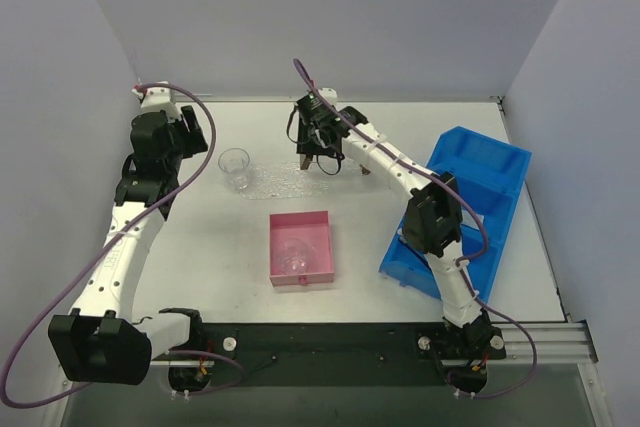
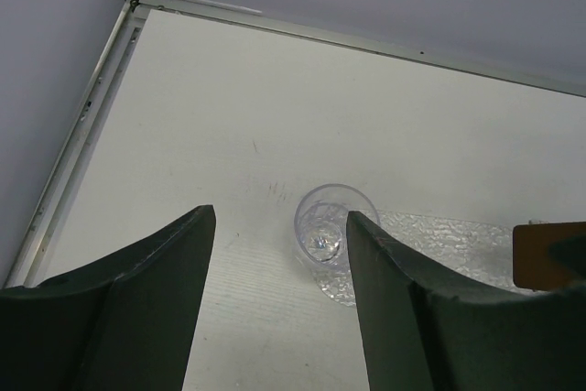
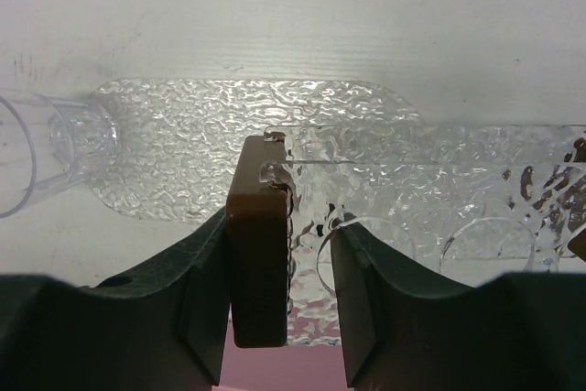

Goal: Prepare toiletry sets of a toothbrush and toothpaste on the tray

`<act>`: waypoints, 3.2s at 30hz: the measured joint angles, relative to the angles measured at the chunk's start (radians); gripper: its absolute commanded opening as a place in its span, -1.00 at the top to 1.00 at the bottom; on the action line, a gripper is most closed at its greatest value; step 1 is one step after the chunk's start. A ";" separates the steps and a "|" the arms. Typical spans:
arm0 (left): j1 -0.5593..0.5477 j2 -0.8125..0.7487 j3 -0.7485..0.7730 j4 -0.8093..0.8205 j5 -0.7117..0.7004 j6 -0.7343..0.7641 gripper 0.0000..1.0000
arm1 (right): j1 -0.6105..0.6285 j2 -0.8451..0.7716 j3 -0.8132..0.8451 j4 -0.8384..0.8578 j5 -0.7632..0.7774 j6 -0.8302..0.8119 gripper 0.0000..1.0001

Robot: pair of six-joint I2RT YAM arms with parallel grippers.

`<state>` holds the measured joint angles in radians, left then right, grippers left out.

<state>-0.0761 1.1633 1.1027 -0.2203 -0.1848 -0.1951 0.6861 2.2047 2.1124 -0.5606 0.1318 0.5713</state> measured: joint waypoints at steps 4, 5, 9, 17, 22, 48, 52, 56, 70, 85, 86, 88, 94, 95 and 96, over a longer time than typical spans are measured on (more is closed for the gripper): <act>0.001 0.000 0.000 0.000 0.014 -0.005 -0.39 | 0.017 0.054 0.049 0.003 0.016 0.016 1.00; 0.001 0.000 0.000 0.000 0.020 -0.006 -0.39 | 0.021 0.067 0.060 0.003 0.021 0.021 1.00; 0.002 0.000 0.000 -0.001 0.037 -0.008 -0.39 | 0.029 0.111 0.093 0.005 0.032 0.032 1.00; 0.015 0.001 0.000 -0.002 0.053 -0.011 -0.39 | 0.035 0.169 0.117 0.005 0.046 0.048 1.00; 0.019 0.004 0.000 -0.003 0.060 -0.012 -0.39 | 0.038 0.182 0.117 0.005 0.050 0.058 1.00; 0.020 0.010 0.000 -0.003 0.082 -0.028 -0.39 | 0.081 0.231 0.154 0.017 0.095 0.050 0.43; 0.020 0.010 0.000 -0.003 0.085 -0.029 -0.39 | 0.080 0.235 0.159 0.018 0.095 0.050 0.36; 0.020 0.010 0.000 -0.003 0.085 -0.030 -0.39 | 0.080 0.245 0.167 0.018 0.097 0.044 0.28; 0.020 0.010 0.000 -0.003 0.086 -0.029 -0.39 | 0.079 0.248 0.168 0.039 0.071 0.050 0.00; 0.020 0.010 0.000 -0.003 0.087 -0.029 -0.39 | 0.079 0.203 0.126 0.070 0.062 0.030 -0.05; 0.020 0.010 0.000 -0.003 0.087 -0.029 -0.39 | 0.079 0.188 0.116 0.071 0.061 0.027 -0.05; 0.020 0.010 0.000 -0.003 0.087 -0.029 -0.39 | 0.079 0.150 0.096 0.072 0.058 0.022 -0.05; 0.020 0.010 0.000 -0.003 0.089 -0.029 -0.39 | 0.072 0.021 0.048 0.092 0.010 -0.029 0.00; 0.020 0.010 0.000 -0.003 0.090 -0.029 -0.39 | 0.072 -0.008 0.027 0.100 0.007 -0.045 0.00; 0.020 0.010 0.000 -0.003 0.091 -0.029 -0.39 | 0.070 -0.040 -0.003 0.106 0.005 -0.063 0.01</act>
<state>-0.0559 1.1728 1.1027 -0.2234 -0.0937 -0.2245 0.7559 2.1651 2.1090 -0.4549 0.1371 0.5079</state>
